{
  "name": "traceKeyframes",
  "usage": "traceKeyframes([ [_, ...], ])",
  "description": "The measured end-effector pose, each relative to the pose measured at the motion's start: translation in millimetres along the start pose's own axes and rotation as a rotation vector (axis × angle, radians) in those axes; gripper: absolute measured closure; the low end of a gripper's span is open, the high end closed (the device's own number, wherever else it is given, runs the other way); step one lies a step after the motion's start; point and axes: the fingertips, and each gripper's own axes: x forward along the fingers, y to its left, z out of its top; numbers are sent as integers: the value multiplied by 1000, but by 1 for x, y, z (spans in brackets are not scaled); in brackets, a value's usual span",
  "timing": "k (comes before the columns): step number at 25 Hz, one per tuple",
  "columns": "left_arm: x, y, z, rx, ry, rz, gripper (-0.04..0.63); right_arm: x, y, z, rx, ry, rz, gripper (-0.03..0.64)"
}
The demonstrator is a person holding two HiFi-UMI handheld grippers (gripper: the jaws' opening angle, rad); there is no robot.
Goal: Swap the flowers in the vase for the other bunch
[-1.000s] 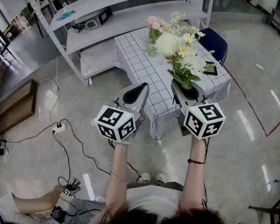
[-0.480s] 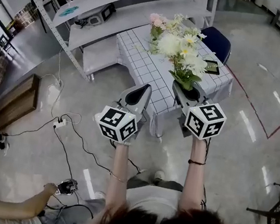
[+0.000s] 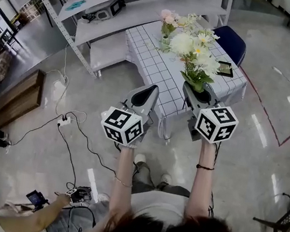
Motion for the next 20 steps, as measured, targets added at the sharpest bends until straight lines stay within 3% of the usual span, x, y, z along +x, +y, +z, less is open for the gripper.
traceKeyframes([
  [9, 9, 26, -5, 4, 2, -21, 584, 25, -16, -8, 18, 2, -38, 561],
  [20, 37, 112, -7, -55, 16, -105, 584, 88, -31, -21, 45, 7, -154, 560],
])
